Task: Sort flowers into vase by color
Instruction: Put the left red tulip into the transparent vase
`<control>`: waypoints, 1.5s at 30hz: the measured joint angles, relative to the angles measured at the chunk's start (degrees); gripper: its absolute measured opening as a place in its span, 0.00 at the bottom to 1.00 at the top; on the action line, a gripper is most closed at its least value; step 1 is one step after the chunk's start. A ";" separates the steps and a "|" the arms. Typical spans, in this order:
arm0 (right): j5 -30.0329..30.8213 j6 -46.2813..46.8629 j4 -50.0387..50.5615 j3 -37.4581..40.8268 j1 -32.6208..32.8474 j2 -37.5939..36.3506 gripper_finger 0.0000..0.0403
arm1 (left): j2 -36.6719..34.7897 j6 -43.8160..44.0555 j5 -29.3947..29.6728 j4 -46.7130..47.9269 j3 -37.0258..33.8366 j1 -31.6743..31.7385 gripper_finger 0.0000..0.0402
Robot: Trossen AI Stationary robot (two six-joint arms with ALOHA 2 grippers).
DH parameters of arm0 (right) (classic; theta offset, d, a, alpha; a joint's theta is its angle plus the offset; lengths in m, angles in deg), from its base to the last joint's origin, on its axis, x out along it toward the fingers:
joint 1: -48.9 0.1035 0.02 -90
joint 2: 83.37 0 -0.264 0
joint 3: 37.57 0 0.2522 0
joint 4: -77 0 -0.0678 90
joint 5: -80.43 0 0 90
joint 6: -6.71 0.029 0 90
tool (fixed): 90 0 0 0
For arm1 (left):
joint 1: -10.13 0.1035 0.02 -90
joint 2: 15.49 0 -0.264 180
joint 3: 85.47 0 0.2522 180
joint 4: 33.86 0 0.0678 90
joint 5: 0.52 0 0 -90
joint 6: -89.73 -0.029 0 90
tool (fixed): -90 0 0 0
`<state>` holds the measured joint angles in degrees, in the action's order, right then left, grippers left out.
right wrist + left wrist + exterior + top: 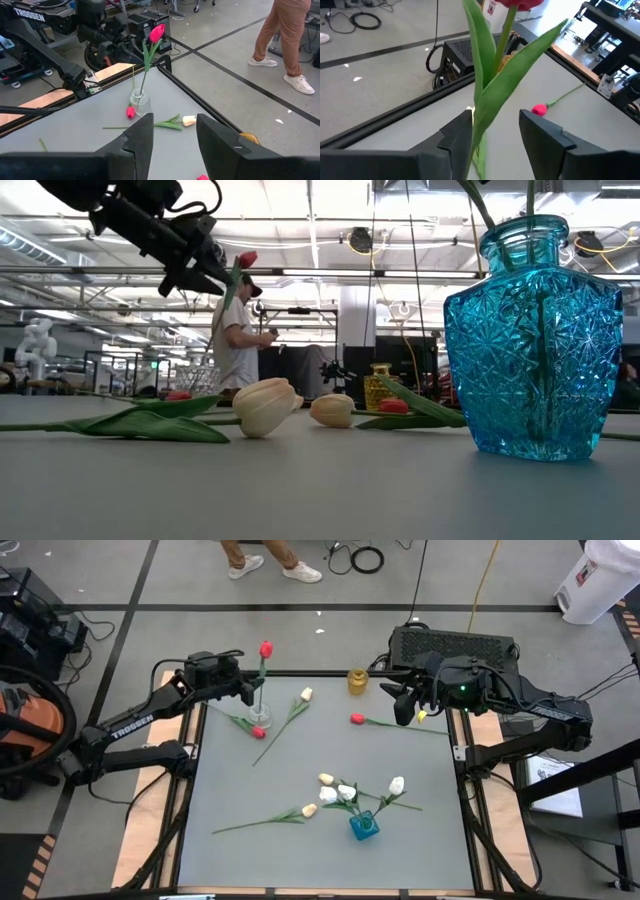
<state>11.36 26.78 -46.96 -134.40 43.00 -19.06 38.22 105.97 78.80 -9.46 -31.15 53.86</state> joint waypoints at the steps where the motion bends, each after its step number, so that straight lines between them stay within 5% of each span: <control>1: 0.00 0.00 0.01 0.00 -0.01 0.00 0.35 | -0.63 -0.01 -0.01 0.60 0.00 0.00 0.42; 19: -0.07 -2.83 0.02 0.02 0.00 -0.19 0.35 | -16.45 -3.04 -1.03 19.25 0.76 0.02 0.42; 31: -0.24 -3.02 3.37 0.02 0.00 -3.83 0.35 | -18.03 -17.42 -0.12 43.33 11.69 0.00 0.42; 45: 0.04 -3.21 3.49 0.02 0.00 -6.93 0.35 | -15.33 -44.04 1.87 61.02 12.96 0.01 0.42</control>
<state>11.41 23.57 -43.46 -134.38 43.01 -25.99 22.89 61.92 80.67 51.55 -18.19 53.87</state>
